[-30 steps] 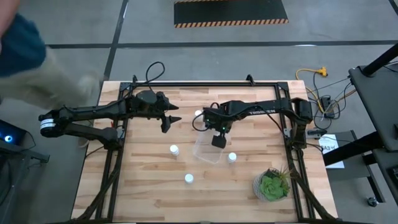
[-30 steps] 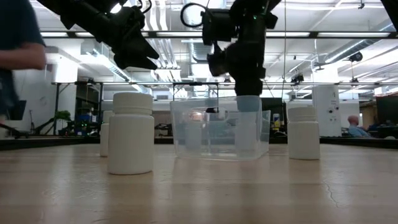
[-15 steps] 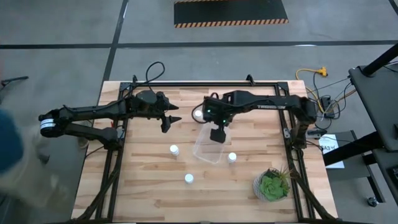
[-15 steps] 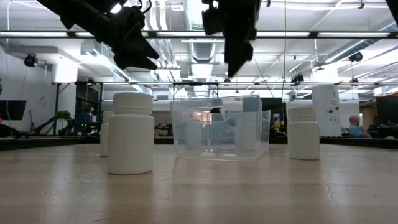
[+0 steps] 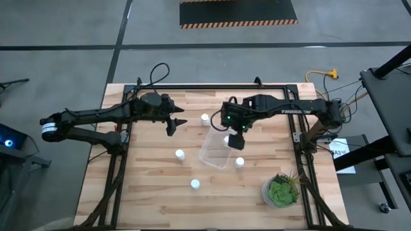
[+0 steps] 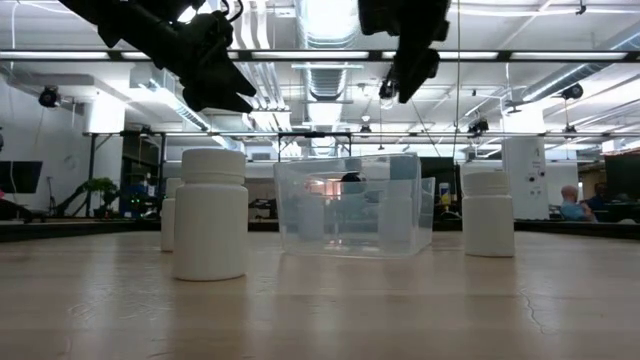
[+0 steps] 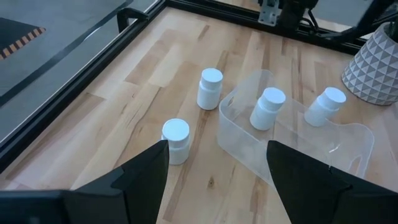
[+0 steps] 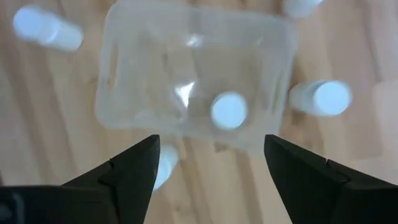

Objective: Pick and place pill bottles into a basket
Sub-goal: Put the medicine bottle into the transparent bin

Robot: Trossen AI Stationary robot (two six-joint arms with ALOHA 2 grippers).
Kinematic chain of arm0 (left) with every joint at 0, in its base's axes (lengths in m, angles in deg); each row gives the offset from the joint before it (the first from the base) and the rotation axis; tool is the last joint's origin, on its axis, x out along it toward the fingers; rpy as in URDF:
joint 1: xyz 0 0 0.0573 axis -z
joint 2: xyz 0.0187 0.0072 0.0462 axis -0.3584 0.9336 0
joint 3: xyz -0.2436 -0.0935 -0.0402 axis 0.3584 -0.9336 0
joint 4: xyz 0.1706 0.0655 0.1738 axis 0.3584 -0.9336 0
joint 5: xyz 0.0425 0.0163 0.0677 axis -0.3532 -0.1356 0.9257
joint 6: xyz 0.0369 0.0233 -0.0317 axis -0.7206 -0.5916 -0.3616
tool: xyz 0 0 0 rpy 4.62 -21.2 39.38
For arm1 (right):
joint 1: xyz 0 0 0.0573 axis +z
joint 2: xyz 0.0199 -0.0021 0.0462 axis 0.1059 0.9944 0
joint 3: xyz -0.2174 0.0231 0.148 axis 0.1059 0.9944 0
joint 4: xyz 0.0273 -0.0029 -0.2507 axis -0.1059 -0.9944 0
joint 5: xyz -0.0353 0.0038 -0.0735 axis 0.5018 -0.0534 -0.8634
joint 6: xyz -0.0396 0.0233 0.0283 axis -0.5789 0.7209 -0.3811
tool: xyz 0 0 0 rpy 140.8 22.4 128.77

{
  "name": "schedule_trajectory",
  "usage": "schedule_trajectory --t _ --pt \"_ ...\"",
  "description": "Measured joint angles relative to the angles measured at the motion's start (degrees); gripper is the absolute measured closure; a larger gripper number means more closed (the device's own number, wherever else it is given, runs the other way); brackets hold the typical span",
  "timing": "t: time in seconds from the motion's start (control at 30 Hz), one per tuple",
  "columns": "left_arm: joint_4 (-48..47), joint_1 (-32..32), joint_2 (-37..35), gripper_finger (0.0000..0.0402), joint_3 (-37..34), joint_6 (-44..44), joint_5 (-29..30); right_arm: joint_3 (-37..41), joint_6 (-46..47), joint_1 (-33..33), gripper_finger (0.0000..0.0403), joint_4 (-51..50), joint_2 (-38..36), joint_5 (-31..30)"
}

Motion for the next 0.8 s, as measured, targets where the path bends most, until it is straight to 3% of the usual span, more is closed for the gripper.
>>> schedule_trajectory --t 0.4,0.8 --pt "0.0 -0.1 0.0 0.0148 0.02 -0.24 0.76 3.83 -0.88 4.14 0.0129 -2.87 -0.45 0.8" --pt "0.0 -0.1 0.0 0.0148 0.02 -2.84 0.7 9.53 3.92 8.99 0.0133 -1.0 -0.48 1.3"
